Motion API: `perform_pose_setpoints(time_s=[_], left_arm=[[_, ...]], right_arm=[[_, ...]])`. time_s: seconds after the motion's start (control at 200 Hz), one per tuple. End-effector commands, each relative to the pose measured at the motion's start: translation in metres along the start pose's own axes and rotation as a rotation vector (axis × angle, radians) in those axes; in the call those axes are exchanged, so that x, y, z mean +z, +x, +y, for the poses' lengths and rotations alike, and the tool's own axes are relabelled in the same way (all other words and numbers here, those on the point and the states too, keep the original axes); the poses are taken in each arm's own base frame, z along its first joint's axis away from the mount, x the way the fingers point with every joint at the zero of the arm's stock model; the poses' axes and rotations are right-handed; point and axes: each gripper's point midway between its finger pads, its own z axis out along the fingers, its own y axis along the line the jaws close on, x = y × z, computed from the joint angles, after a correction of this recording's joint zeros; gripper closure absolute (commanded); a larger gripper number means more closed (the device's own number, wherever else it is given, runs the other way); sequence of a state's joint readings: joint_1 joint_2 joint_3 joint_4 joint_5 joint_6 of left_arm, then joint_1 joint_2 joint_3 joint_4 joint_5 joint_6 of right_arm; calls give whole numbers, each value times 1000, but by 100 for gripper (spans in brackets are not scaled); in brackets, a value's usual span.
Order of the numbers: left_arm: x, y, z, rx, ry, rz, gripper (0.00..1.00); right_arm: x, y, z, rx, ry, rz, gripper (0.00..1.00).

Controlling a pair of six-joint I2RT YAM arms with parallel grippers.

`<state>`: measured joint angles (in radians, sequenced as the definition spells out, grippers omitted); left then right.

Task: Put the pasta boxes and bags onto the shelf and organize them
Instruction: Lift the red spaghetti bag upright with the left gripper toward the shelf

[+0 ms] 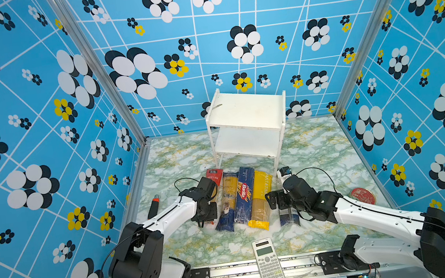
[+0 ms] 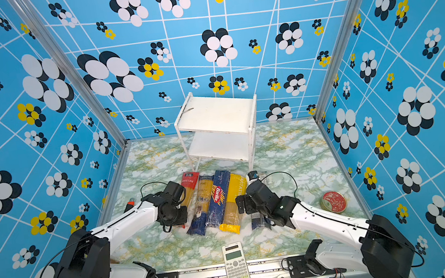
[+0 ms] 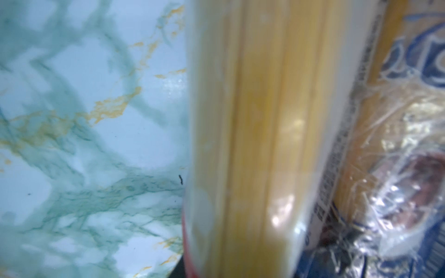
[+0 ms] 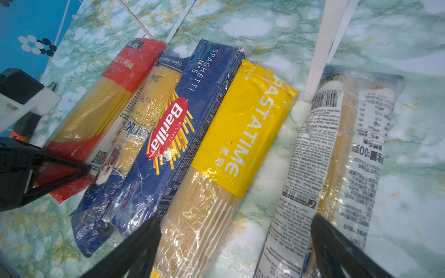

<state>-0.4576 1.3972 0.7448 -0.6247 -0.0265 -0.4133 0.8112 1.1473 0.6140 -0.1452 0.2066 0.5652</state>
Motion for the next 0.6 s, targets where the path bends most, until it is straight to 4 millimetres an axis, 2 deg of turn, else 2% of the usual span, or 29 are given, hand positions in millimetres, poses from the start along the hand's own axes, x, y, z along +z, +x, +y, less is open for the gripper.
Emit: perform_pose_setpoints(time_s=[0.0,0.255,0.425,0.595], left_arm=[[0,2,0,-14,25,-3,84],[-7,-1,-4,-12,58,-23,100],[-19,-7,-6,-14,85,-69,100],[-43,-16,-15,-20,164,-153,100]], right_arm=[[-3,1,-2,8,8,-8,1],[-3,1,-2,11,10,-7,1],[-1,2,-3,10,14,-5,1],[-2,3,-3,9,21,6,1]])
